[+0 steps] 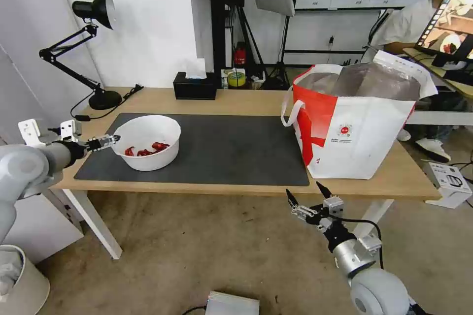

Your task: Pick up the trash from the table and place it into the takeout bag.

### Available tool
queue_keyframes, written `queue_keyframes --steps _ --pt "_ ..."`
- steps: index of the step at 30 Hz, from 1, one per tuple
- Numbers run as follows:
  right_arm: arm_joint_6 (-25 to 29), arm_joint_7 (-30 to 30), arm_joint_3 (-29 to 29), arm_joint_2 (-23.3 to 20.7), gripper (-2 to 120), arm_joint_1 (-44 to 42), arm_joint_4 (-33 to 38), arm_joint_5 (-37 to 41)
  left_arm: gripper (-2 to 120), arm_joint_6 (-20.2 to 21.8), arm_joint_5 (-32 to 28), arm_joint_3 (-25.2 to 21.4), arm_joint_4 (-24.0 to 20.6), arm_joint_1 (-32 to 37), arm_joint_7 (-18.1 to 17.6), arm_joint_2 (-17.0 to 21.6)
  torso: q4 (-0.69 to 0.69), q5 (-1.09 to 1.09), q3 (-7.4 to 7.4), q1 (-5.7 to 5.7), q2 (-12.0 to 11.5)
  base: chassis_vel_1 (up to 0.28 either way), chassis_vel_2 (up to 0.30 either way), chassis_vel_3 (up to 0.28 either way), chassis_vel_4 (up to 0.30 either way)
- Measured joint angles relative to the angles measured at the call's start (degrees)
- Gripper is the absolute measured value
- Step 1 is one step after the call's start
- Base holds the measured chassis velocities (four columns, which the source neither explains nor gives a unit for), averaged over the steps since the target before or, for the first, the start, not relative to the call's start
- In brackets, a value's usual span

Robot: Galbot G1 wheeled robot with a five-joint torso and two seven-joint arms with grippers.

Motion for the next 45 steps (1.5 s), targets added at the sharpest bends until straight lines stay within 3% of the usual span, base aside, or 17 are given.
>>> queue_keyframes --steps 20,32,36,45 --pt "0.00 -0.01 0.00 0.00 100 0.01 0.00 0.00 100 0.09 -3.19 11.96 6.92 -9.78 -2.15 0.00 0.00 0.01 -0.01 0.00 0.00 0.000 0.000 0.000 0.000" --pt "0.00 0.00 0.00 0.00 100 0.01 0.00 0.00 100 -0.01 -3.28 15.02 9.44 -12.08 -2.78 -0.59 0.00 0.01 0.00 -0.01 0.00 0.000 0.000 0.000 0.000" --pt "0.00 -0.01 0.00 0.00 100 0.01 -0.01 0.00 92 -0.04 -3.28 15.48 9.69 -12.10 -2.79 -0.30 0.00 0.01 -0.01 -0.01 0.00 0.000 0.000 0.000 0.000" --pt "0.00 -0.01 0.00 0.00 100 0.01 0.00 0.00 59 -0.23 -3.49 16.70 10.13 -12.56 -3.07 -0.38 0.01 0.02 -0.01 -0.01 0.01 0.000 0.000 0.000 0.000"
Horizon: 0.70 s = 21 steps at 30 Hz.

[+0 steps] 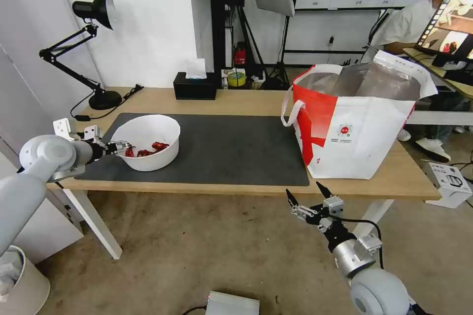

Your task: Pick up the trash from the table and place it into the takeout bag.

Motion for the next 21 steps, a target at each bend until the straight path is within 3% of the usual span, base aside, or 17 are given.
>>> queue_keyframes --steps 14,21 --pt "0.00 0.00 0.00 0.00 100 0.00 0.00 0.00 6 0.20 -0.90 2.66 -0.58 -2.28 -0.45 0.55 -0.01 -0.03 0.01 0.00 0.00 0.000 0.000 0.000 0.000" --pt "0.00 0.00 0.00 0.00 100 0.00 0.00 0.00 0 0.20 -1.08 2.38 -1.57 -1.54 -0.36 1.40 0.00 -0.02 0.00 0.01 0.00 0.000 0.000 0.000 0.000"
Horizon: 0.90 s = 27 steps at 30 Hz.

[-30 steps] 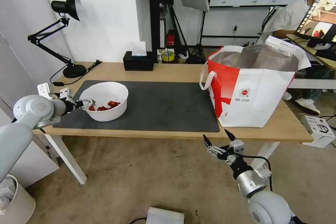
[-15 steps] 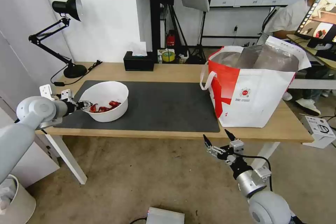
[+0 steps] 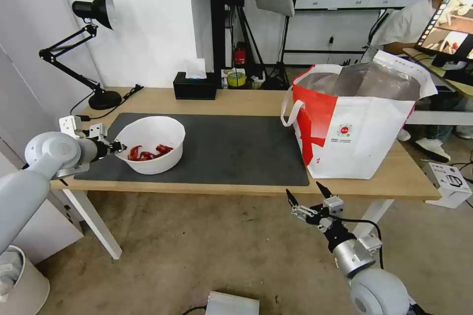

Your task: Pick up the trash from the table and place it into the takeout bag.

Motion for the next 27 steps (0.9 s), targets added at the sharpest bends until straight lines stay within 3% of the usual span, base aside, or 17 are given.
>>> queue_keyframes --steps 10,14,22,25,27 --pt "0.00 0.00 0.00 0.00 100 0.00 0.00 0.00 0 0.02 -3.27 -0.35 -3.66 -3.90 -0.17 -0.04 0.00 0.01 0.00 0.00 -0.01 0.000 0.000 0.000 0.000" --pt "0.00 0.00 0.00 0.00 100 0.00 0.00 0.00 0 0.03 -6.36 2.42 -5.27 -9.03 -1.98 -0.35 0.00 0.01 0.00 0.00 -0.01 0.000 0.000 0.000 0.000" --pt "0.00 0.00 0.00 0.00 100 0.00 0.00 0.00 0 0.01 -9.70 11.36 -6.43 -21.04 -6.19 -3.43 0.00 0.02 0.00 0.00 -0.01 0.000 0.000 0.000 0.000" --pt "0.00 0.00 0.00 0.00 100 0.01 -0.01 0.00 0 -0.38 -11.56 17.94 -5.16 -29.65 -8.22 -7.59 -0.01 0.01 0.01 0.00 -0.01 0.000 0.000 0.000 0.000" --pt "0.00 -0.01 0.00 -0.01 100 0.01 0.00 0.00 0 -0.56 -12.19 19.46 -4.71 -32.14 -8.74 -8.81 -0.02 0.03 0.01 0.00 -0.01 0.000 0.000 0.000 0.000"
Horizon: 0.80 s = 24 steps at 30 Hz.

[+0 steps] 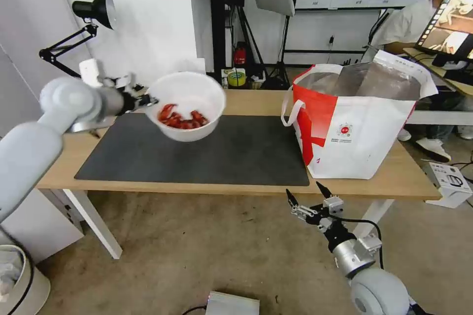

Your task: Pick up the trash from the table and place it into the takeout bag.

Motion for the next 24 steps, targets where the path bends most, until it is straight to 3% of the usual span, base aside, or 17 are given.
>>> queue_keyframes --steps 2,6,9,11,13,24 --pt "0.00 0.00 0.00 0.00 100 -0.01 0.00 0.00 0 -0.25 -1.25 2.96 1.79 -5.54 -1.20 -3.10 -0.01 0.01 0.00 0.00 0.00 0.000 0.000 0.000 0.000" --pt "0.00 0.00 0.00 0.00 100 0.00 0.00 0.00 0 -0.35 -1.88 5.26 3.74 -9.35 -1.79 -5.86 0.01 0.01 -0.01 0.00 0.00 0.000 0.000 0.000 0.000" --pt "0.00 0.00 0.00 0.00 100 0.00 0.00 0.00 0 -0.42 -2.11 9.30 8.14 -15.12 -2.17 -12.04 0.04 -0.01 0.00 0.00 0.00 0.000 0.000 0.000 0.000" --pt "0.00 0.00 0.00 0.00 100 0.00 0.00 0.00 0 -0.42 -2.10 10.08 9.40 -16.13 -2.15 -13.90 0.04 -0.01 -0.01 0.00 0.00 0.000 0.000 0.000 0.000" --pt "0.00 -0.01 0.00 0.00 100 0.00 0.00 0.00 0 -0.51 -1.98 12.11 12.62 -18.83 -1.87 -19.09 -0.03 0.00 0.00 0.01 0.00 0.000 0.000 0.000 0.000" --pt "0.00 0.00 0.00 0.00 100 0.00 0.00 0.00 0 -0.74 0.12 15.63 19.70 -22.94 -1.64 -28.17 0.02 -0.02 -0.01 0.00 0.01 0.000 0.000 0.000 0.000"
